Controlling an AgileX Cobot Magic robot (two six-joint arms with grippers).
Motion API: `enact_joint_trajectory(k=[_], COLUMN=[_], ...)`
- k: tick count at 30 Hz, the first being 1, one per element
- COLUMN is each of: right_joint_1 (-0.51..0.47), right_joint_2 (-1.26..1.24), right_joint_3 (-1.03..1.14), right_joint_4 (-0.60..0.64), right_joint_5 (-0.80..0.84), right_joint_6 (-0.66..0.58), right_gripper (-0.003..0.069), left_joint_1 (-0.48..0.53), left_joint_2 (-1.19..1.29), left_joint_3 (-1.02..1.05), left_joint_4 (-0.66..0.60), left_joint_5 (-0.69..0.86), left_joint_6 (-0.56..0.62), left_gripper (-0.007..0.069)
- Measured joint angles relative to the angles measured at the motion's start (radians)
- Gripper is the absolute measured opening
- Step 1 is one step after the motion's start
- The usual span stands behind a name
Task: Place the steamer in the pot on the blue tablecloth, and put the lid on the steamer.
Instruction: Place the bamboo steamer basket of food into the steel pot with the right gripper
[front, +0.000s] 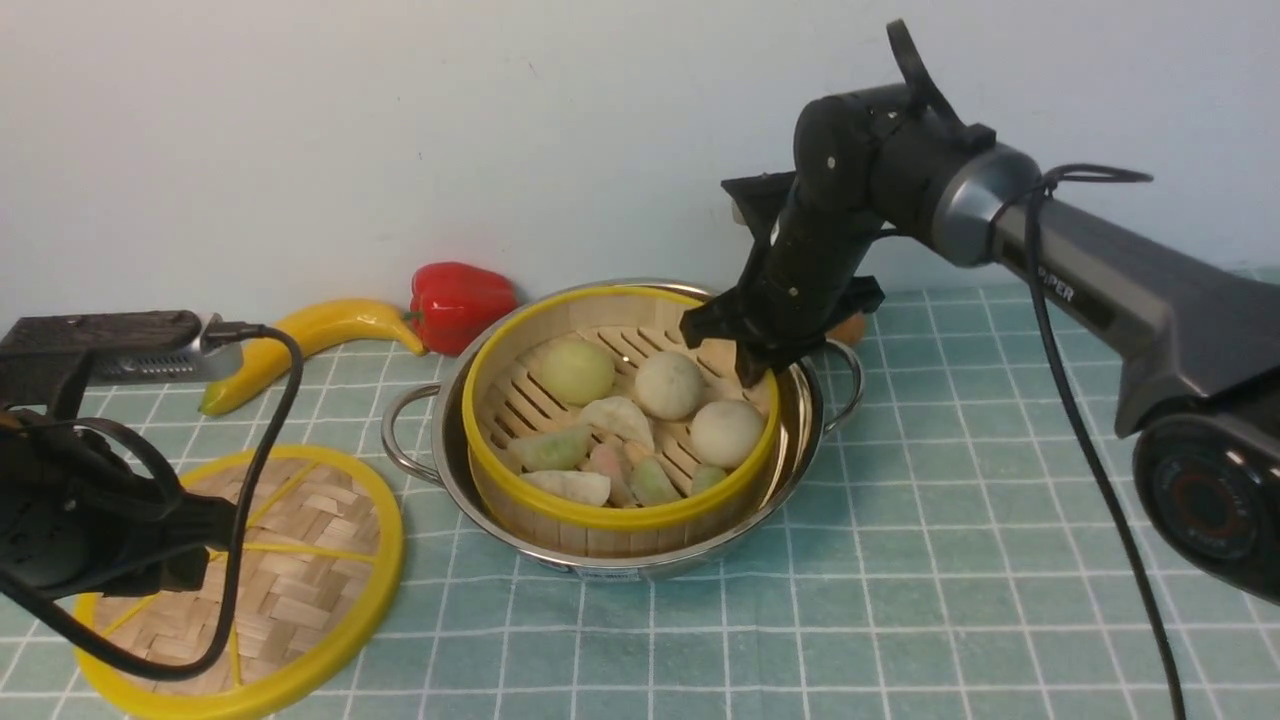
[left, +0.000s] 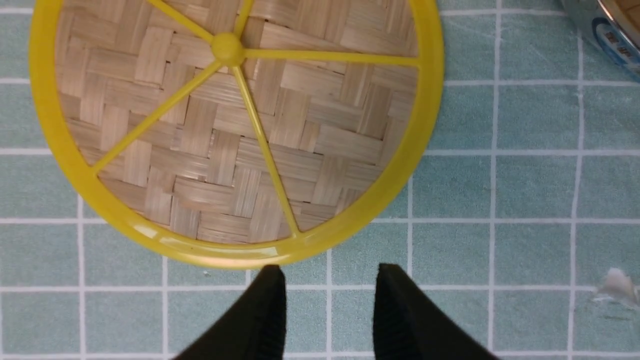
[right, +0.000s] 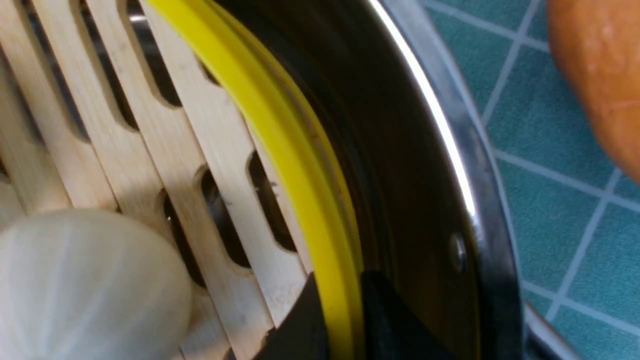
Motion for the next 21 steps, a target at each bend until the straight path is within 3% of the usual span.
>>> enact_joint_trajectory(k=[3,13,21], right_joint_1=[0.0,-0.001,0.0], right_joint_2=[0.0,-0.01,-0.142], right_joint_3=[0.0,-0.002,-0.002], right_joint_4=[0.006,0.011,-0.107], right_joint_5=[0.0,-0.009,-0.013], right_joint_6=[0.0,0.008,0.008], right_gripper=[0.0099,0.0291,0.0331], left_joint_1=[0.0,0.0,0.0], left_joint_2=[0.0,0.0,0.033], left_joint_3=[0.0,0.0,0.0], left_joint_4=[0.0,0.0,-0.001], left_joint_5=[0.0,-0.054,-0.145], left_joint_6=[0.0,0.0,-0.013], left_gripper=[0.0243,0.0243,0.0243])
